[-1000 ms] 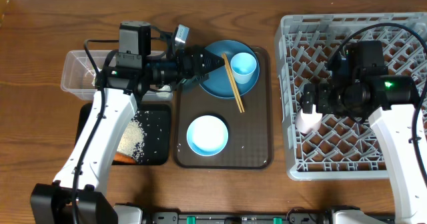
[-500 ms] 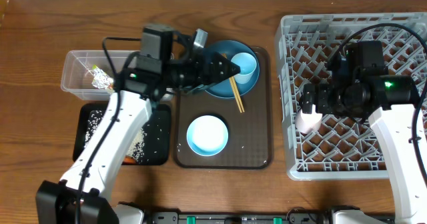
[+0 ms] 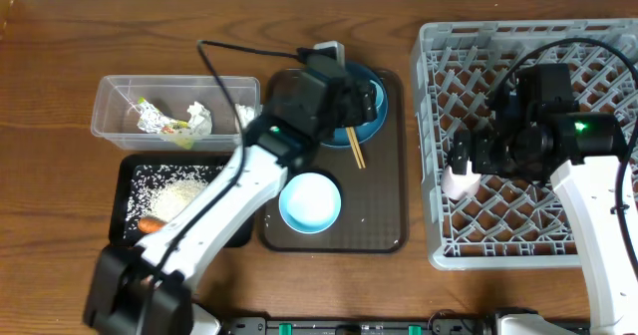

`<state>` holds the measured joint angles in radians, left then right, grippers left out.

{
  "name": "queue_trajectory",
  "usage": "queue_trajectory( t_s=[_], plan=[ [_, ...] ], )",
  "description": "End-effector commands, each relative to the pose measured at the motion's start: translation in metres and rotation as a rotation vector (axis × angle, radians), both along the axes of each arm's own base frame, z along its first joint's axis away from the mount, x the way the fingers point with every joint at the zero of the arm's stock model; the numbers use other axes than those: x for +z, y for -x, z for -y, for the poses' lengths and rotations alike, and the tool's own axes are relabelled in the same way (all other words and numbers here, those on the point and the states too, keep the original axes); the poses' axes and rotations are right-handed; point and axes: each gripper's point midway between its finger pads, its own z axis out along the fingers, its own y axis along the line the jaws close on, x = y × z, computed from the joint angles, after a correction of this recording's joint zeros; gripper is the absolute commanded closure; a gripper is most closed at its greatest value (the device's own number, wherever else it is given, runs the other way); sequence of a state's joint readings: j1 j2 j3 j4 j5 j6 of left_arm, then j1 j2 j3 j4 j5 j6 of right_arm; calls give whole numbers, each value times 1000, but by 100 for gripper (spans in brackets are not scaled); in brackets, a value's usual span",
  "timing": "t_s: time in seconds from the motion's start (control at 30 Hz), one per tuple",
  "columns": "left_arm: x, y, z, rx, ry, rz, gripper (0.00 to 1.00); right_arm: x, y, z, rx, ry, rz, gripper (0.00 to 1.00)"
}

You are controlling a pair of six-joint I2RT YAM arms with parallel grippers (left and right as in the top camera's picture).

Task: Sort waste into correct bins and load items into the dishwasher rack
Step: 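Open the right gripper and move the left gripper to the light blue cup, then close the left gripper on the light blue cup and lift it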

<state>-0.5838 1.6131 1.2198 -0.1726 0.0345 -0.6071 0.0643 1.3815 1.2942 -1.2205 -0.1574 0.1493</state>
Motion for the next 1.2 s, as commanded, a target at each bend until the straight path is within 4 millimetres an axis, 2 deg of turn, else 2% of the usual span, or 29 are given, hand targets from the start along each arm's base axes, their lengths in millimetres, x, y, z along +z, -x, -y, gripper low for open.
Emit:
queue_trajectory(
  t_s=[0.0, 0.27, 0.43, 0.57, 0.77, 1.17],
  plan=[
    [-26, -22, -21, 129, -104, 19, 21, 5, 4, -4, 4, -6, 1, 1],
    [-86, -34, -16, 163, -123, -69, 23, 4, 9, -4, 4, -5, -24, 1],
    [-110, -32, -16, 178, -138, -118, 23, 4, 10, -4, 4, -4, -28, 1],
    [-113, -32, -17, 202, -118, -135, 23, 4, 11, -4, 4, -5, -28, 1],
    [-116, -29, -17, 238, -79, -173, 53, 3, 11, -3, 4, -4, -32, 1],
    [-122, -23, -20, 293, -45, -228, 54, 3, 11, -3, 4, -4, -32, 1]
  ],
)
